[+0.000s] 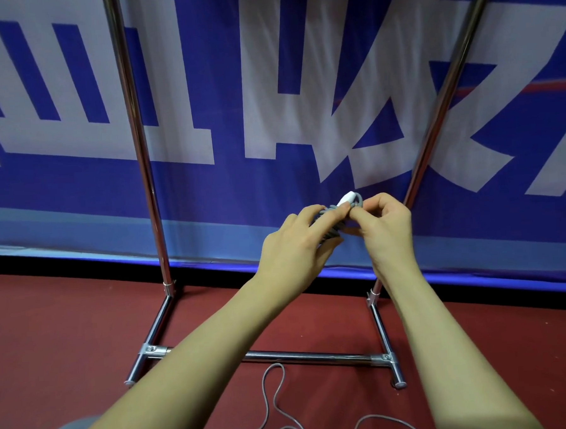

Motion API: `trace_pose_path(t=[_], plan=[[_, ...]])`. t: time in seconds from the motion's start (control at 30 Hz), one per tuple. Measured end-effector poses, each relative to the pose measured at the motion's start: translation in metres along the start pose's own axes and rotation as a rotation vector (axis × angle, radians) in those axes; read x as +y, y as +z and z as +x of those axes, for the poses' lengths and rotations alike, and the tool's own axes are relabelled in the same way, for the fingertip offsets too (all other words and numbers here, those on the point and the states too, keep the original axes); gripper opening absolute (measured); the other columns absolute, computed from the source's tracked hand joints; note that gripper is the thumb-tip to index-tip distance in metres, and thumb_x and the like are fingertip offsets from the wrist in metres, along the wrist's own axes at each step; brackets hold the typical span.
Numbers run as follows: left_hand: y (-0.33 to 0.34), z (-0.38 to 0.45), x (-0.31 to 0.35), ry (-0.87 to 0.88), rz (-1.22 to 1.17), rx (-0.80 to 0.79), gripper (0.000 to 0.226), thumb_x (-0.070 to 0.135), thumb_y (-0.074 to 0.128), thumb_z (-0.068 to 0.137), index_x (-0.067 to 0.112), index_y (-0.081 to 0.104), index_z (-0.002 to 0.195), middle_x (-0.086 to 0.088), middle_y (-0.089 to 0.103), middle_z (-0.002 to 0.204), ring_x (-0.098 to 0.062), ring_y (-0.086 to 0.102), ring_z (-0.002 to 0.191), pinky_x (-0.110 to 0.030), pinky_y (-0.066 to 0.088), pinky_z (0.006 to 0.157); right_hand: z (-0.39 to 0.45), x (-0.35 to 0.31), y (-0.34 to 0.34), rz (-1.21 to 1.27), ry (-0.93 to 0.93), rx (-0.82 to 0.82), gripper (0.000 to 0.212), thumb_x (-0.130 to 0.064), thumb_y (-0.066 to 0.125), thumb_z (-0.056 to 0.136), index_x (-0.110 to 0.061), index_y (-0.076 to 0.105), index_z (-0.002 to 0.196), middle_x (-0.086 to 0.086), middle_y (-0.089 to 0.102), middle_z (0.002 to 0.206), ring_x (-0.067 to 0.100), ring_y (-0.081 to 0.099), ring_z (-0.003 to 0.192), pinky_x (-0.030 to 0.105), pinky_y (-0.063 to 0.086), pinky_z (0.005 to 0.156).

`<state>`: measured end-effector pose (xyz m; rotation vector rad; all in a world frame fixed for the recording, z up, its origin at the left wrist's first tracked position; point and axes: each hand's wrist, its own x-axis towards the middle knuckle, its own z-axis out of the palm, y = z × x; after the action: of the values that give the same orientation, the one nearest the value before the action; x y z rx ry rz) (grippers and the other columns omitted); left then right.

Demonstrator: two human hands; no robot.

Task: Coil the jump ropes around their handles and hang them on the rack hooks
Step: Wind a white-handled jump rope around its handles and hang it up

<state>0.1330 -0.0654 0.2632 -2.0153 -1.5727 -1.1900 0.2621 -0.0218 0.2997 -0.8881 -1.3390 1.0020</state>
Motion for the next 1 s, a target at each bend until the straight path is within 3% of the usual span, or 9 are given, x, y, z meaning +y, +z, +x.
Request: trace_pose_path(t=[0.17,0.3,0.43,0.53,0.73,1.0], plan=[[-0.001,0.001,-0.003,0.032,0.071,0.083,0.042,0.038,0.046,0.086,0.034,0.05,0.128,0.002,0.064,0.103,-0.02,0.057,0.071,-0.021,0.035,0.039,0.002,-0.002,-0.006,0.115,0.035,-0.124,0.011,-0.008,0.065,0.081,-0.011,0.06,0.072,0.003,0.067,0.07,0.017,0.064,0.074,0.027,0.05,0.071],[0.0,0.001,-0.002,0.068,0.159,0.104,0.041,0.035,0.046,0.086,0.037,0.043,0.127,0.005,0.065,0.104,-0.019,0.053,0.067,-0.018,0.028,0.038,0.003,0.002,-0.004,0.253,0.103,-0.13,0.022,-0.007,0.059,0.091,-0.011,0.056,0.069,0.0,0.068,0.067,0.013,0.063,0.067,0.025,0.048,0.066],[-0.001,0.0,-0.003,0.042,0.168,0.12,0.049,0.034,0.055,0.085,0.033,0.043,0.133,0.009,0.066,0.108,-0.018,0.052,0.065,-0.023,0.036,0.036,0.002,0.004,-0.001,0.272,0.124,-0.127,0.02,-0.01,0.059,0.092,-0.012,0.057,0.072,0.0,0.068,0.071,0.012,0.063,0.071,0.025,0.045,0.066],[0.001,-0.002,-0.003,-0.01,0.112,0.11,0.053,0.032,0.063,0.08,0.028,0.053,0.132,0.007,0.066,0.108,-0.021,0.056,0.066,-0.027,0.042,0.041,-0.001,0.01,0.003,0.319,0.154,-0.094,0.02,-0.009,0.055,0.094,-0.009,0.057,0.075,0.0,0.068,0.067,0.012,0.064,0.067,0.023,0.047,0.065],[0.009,0.0,-0.009,0.024,0.237,0.114,0.046,0.04,0.041,0.086,0.033,0.042,0.131,-0.004,0.069,0.102,-0.023,0.056,0.057,-0.022,0.033,0.041,0.0,0.014,0.004,0.185,0.209,-0.029,0.019,-0.019,0.059,0.094,-0.012,0.061,0.076,0.007,0.069,0.079,0.02,0.064,0.081,0.028,0.043,0.066],[0.012,0.0,-0.015,0.1,0.263,0.188,0.048,0.039,0.046,0.085,0.024,0.064,0.126,-0.002,0.068,0.097,-0.022,0.052,0.056,-0.021,0.029,0.043,0.002,0.007,-0.003,0.197,0.303,-0.11,0.013,-0.015,0.06,0.092,-0.012,0.06,0.079,-0.002,0.062,0.067,0.006,0.057,0.064,0.026,0.038,0.063]])
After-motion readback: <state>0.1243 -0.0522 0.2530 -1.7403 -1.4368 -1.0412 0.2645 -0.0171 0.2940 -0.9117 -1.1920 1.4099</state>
